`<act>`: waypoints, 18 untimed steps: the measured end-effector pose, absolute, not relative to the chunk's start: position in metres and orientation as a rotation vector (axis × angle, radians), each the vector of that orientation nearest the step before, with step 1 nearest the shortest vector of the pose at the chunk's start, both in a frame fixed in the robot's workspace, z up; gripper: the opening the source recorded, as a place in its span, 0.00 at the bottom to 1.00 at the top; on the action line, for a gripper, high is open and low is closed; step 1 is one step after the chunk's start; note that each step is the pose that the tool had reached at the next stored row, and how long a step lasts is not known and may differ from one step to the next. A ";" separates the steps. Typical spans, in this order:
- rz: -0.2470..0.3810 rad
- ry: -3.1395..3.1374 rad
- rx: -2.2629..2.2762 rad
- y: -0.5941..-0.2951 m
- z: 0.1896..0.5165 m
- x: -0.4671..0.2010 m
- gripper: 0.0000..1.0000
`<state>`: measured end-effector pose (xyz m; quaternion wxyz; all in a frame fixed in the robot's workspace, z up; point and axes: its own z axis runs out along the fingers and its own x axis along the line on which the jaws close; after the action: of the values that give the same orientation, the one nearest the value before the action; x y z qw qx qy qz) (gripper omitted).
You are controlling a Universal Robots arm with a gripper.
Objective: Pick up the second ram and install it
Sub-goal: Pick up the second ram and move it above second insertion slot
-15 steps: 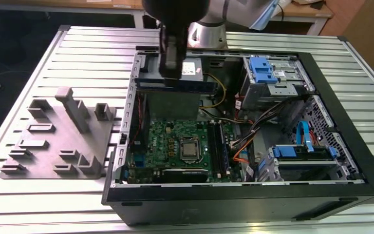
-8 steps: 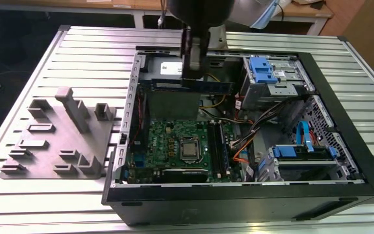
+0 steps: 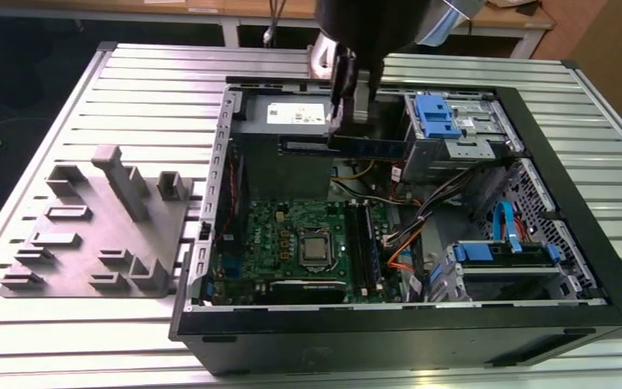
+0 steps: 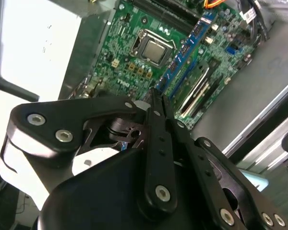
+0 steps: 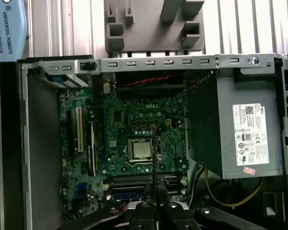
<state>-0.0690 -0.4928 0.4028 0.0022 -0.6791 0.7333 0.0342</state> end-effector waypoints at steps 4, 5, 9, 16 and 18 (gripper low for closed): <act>0.111 2.302 -2.132 -0.493 0.396 -0.064 0.10; 0.112 2.303 -2.132 -0.493 0.394 -0.063 0.10; 0.116 2.295 -2.145 -0.493 0.387 -0.061 0.10; 0.123 2.288 -2.160 -0.493 0.374 -0.058 0.10; 0.124 2.288 -2.160 -0.493 0.371 -0.058 0.10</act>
<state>-0.0578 -0.4929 0.3706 -0.0036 -0.6859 0.7266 0.0393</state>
